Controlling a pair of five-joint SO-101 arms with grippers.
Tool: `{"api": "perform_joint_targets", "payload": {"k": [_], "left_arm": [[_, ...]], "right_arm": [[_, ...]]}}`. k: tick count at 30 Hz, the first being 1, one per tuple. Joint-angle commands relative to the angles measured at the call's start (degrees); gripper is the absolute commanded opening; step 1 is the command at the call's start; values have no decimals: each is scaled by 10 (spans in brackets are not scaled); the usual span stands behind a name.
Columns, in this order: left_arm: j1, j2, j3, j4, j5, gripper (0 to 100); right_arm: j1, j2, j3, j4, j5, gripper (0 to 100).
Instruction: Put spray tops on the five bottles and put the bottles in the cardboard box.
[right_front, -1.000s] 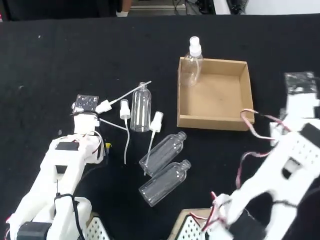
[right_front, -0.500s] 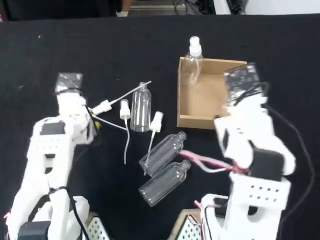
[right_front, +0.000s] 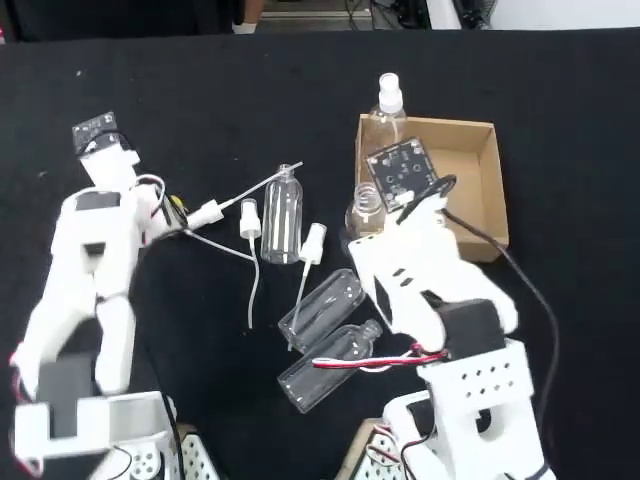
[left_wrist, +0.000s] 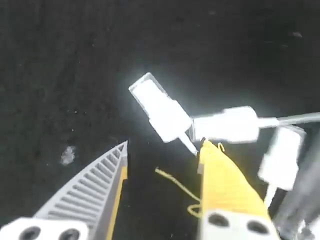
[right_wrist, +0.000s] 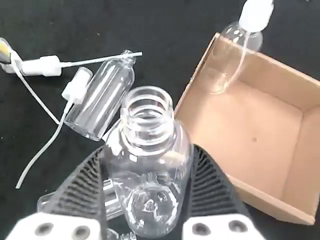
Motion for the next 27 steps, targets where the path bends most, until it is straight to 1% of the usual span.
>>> {"api": "perform_joint_targets", "payload": {"k": [1, 4, 8, 15, 20, 22, 25, 27], "left_arm": [[-5, 111, -171, 95, 69, 225], [-4, 177, -257, 163, 112, 225], [-8, 258, -354, 216, 147, 225], [-7, 353, -487, 292, 149, 221], [-8, 398, -537, 346, 149, 216], [-8, 407, -549, 361, 149, 162], [-8, 410, -560, 377, 148, 16], [-7, 409, -572, 396, 143, 59]], "right_arm": [[-5, -19, 8, -33, -6, 10], [-7, -19, 17, -35, -6, 10], [-8, -19, 22, -35, -6, 10], [-8, -19, 34, -36, -5, 10], [-7, -19, 34, -36, -5, 10], [-6, -19, 35, -36, -5, 10], [-6, -19, 35, -36, -5, 10], [-6, -19, 35, -36, -5, 10]]}}
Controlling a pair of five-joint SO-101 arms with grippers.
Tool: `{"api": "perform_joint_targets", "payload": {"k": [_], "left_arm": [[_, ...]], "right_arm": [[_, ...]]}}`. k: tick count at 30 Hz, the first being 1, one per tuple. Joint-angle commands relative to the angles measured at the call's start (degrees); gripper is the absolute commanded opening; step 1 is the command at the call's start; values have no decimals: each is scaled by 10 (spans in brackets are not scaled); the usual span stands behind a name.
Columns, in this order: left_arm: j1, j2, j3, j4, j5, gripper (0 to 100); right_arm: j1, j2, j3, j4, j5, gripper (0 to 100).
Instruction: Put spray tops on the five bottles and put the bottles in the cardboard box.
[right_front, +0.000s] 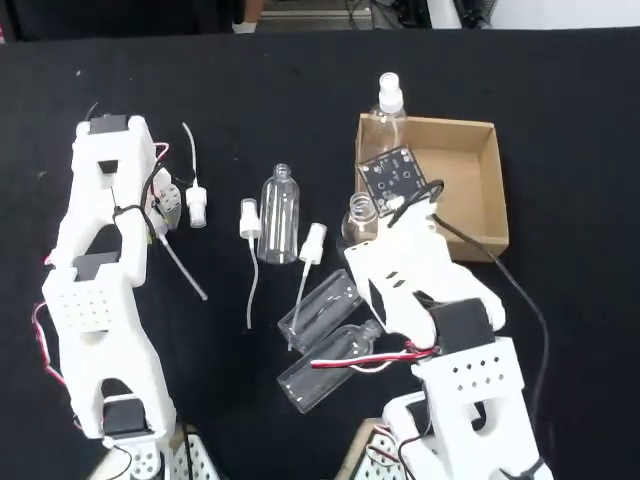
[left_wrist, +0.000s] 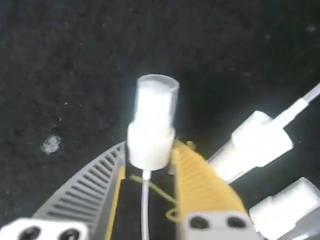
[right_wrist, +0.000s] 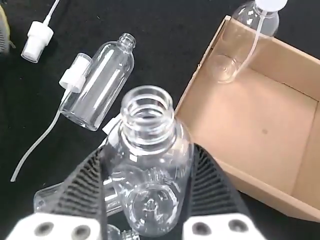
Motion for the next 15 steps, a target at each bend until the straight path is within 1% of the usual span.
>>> {"api": "perform_joint_targets", "payload": {"k": [1, 2, 3, 6, 8, 10, 12, 13, 15], "left_arm": [[-6, -11, -55, 44, -5, 59], [-4, -11, -65, 55, -26, 44], [-1, -11, -71, 64, -62, 27], [13, -10, -73, 89, -204, 35], [16, -9, -73, 105, -279, 40], [16, -4, -74, 108, -313, 41], [10, -3, -73, 99, -320, 50], [7, -2, -73, 95, -319, 73], [3, 6, -77, 95, -319, 157]], "right_arm": [[-4, -19, -4, -18, -5, 10], [-4, -19, -4, -18, -5, 10], [-4, -19, -4, -18, -5, 10], [-4, -19, -4, -18, -5, 10], [-4, -19, -4, -18, -5, 10], [-4, -19, -4, -18, -5, 10], [-4, -19, -4, -18, -5, 10], [-4, -19, -4, -18, -5, 10], [-4, -19, -4, -18, -5, 10]]}}
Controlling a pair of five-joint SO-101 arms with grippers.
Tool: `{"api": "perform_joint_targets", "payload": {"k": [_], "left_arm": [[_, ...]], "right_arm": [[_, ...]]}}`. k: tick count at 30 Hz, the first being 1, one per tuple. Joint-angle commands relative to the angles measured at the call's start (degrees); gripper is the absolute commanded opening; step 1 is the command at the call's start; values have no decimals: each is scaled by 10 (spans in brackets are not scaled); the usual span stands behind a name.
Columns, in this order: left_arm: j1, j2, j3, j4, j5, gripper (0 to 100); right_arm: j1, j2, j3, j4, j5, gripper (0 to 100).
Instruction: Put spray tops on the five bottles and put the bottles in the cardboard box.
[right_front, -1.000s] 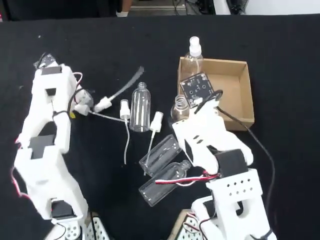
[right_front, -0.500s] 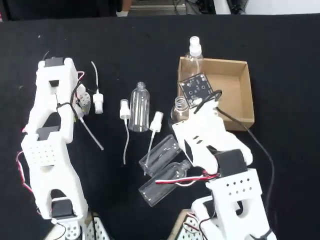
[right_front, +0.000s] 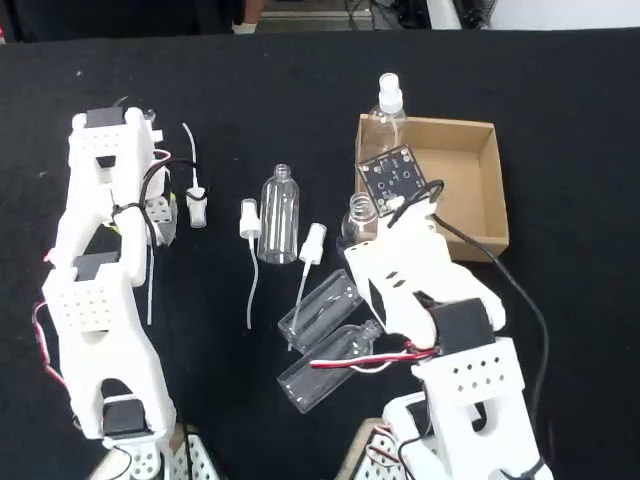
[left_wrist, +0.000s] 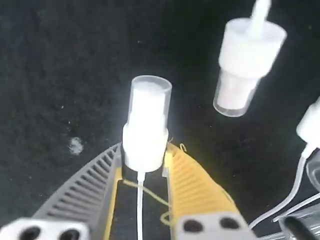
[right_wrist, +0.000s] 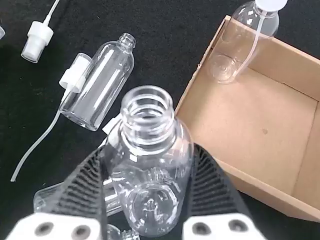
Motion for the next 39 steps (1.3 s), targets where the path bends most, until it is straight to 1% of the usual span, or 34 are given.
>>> {"api": "perform_joint_targets", "payload": {"k": [1, 3, 4, 7, 11, 17, 18, 22, 25, 27, 31, 33, 35, 39], "left_arm": [[1, 6, -36, -3, -13, 200], [0, 12, -37, -3, -16, 266], [0, 16, -37, -4, -16, 274], [0, 25, -41, -8, -16, 256], [0, 45, -81, -5, -13, 234], [0, 76, -143, 1, -18, 234], [0, 86, -148, 0, -25, 234], [0, 120, -153, 7, -101, 234], [1, 132, -157, 36, -119, 234], [5, 130, -157, 43, -120, 206], [10, 107, -157, 44, -119, 16], [14, 89, -151, 44, -117, 53], [15, 68, -151, 44, -116, 24], [15, 18, -141, 44, -114, 30]], "right_arm": [[-4, -19, -4, -18, -5, 10], [-4, -19, -4, -18, -5, 10], [-4, -19, -4, -18, -5, 10], [-4, -19, -4, -18, -5, 10], [-4, -19, -4, -18, -5, 10], [-3, -19, -4, -18, -5, 10], [-3, -19, -4, -18, -5, 10], [-3, -19, -4, -17, -5, 10], [-3, -19, -4, -17, -5, 10], [-3, -19, -4, -18, -5, 11], [-3, -19, -4, -18, -5, 11], [-3, -19, -4, -18, -5, 11], [-3, -19, -4, -18, -5, 11], [-3, -20, -3, -17, -5, 11]]}}
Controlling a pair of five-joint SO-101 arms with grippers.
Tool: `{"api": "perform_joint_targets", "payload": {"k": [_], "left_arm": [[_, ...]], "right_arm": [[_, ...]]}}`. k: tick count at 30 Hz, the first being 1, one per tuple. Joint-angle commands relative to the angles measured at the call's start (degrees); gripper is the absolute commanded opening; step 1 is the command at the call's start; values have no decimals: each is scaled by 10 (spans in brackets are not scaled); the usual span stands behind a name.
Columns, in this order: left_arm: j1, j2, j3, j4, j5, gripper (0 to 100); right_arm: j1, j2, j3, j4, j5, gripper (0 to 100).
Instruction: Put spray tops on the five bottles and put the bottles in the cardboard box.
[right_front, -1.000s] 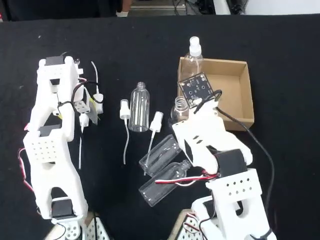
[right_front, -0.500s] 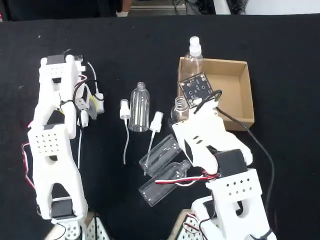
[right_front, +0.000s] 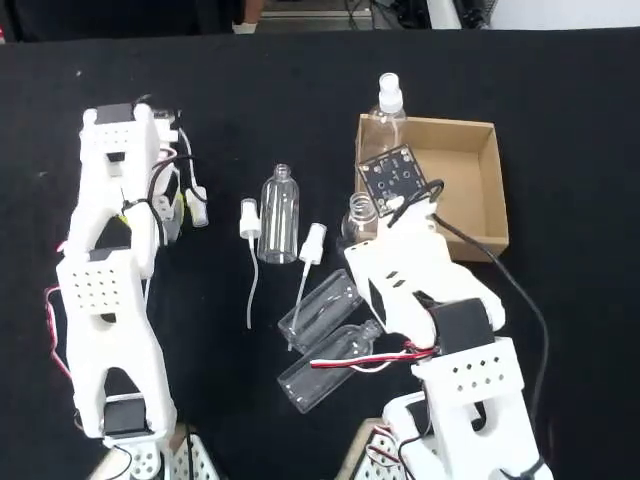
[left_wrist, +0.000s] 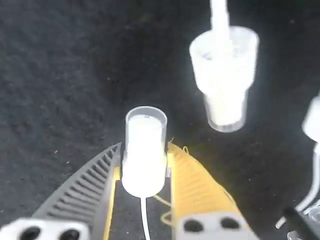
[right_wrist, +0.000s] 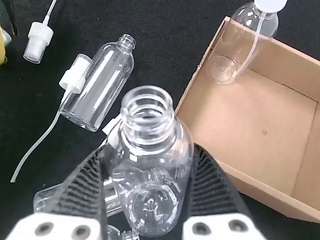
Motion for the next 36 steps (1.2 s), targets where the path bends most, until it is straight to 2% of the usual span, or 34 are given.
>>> {"api": "perform_joint_targets", "payload": {"k": [1, 9, 16, 19, 23, 30, 36], "left_arm": [[5, -99, 6, 6, 4, 30], [0, -287, 108, 5, 54, 30], [15, -454, 108, 4, 120, 30], [38, -520, 85, -12, 127, 30], [108, -600, 36, -54, 127, 30], [263, -685, 12, -138, 127, 30], [371, -737, 18, -217, 127, 30]], "right_arm": [[-4, -23, -4, -11, -5, 11], [-7, -187, 71, -46, -5, 11], [-8, -307, 138, -79, -11, 11], [-8, -344, 153, -84, -43, 11], [-39, -381, 184, -106, -67, 11], [-164, -400, 235, -135, -67, 11], [-193, -399, 239, -135, -66, 11]]}}
